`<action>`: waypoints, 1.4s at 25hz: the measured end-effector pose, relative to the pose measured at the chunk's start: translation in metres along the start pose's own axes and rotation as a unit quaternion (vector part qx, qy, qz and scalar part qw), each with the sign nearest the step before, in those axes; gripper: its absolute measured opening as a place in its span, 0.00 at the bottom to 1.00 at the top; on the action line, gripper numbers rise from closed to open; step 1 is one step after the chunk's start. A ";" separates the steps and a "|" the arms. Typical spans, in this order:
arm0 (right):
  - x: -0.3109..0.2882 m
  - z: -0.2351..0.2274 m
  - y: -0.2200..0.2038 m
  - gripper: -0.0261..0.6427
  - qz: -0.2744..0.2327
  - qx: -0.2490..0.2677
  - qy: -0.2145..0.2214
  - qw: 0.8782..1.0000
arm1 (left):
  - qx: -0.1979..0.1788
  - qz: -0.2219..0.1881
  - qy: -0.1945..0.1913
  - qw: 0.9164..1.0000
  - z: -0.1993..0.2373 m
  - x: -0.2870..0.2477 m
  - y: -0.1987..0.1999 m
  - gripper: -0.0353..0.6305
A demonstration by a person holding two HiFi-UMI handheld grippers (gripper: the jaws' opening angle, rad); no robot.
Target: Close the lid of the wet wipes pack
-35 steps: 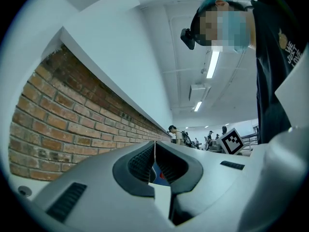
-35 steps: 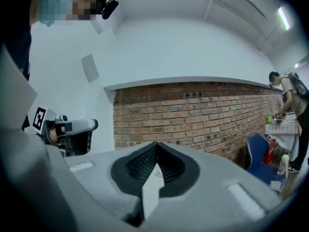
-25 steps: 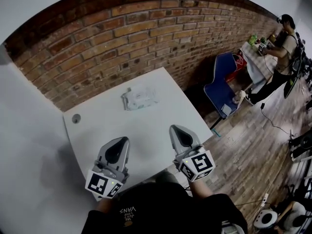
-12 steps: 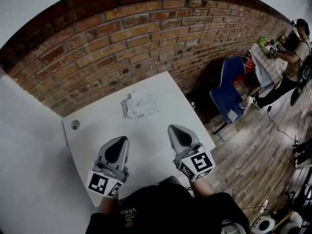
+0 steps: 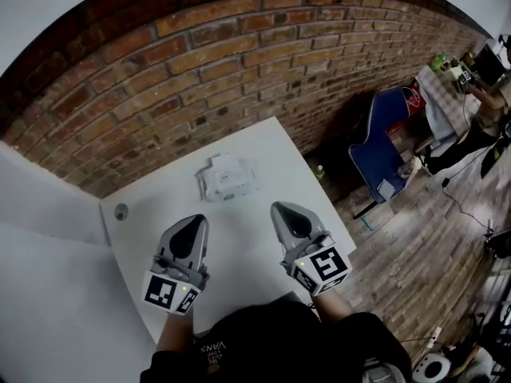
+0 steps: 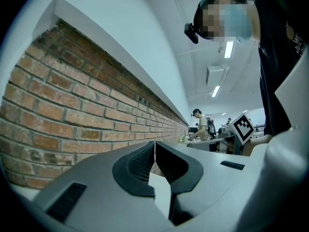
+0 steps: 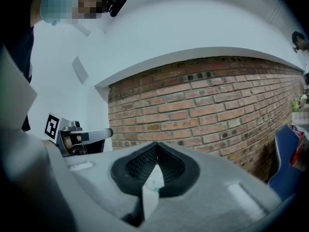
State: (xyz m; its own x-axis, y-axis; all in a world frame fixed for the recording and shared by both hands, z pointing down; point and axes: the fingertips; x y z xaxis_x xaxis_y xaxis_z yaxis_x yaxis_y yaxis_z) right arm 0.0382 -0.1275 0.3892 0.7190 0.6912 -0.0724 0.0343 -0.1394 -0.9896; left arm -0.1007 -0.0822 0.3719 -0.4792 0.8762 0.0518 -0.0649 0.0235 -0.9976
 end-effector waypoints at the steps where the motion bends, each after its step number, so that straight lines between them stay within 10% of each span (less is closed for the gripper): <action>1: -0.004 -0.002 0.001 0.04 -0.003 -0.003 0.003 1.000 | 0.001 0.003 0.002 1.000 0.003 -0.004 -0.002 0.07; 35: -0.086 -0.062 -0.051 0.04 0.074 -0.016 0.054 0.996 | 0.057 0.129 0.076 0.987 0.126 -0.123 -0.157 0.07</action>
State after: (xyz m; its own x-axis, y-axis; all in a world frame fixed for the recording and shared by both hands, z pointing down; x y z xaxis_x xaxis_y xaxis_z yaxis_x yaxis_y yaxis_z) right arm 0.0180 -0.2235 0.4539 0.7884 0.5810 -0.2022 -0.0571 -0.2582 -0.9644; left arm -0.1422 -0.2541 0.5284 -0.3566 0.9081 -0.2195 -0.0598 -0.2567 -0.9646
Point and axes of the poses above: the fingertips, and each gripper's own axes: x backward along the fingers, z to its left, y out of its top
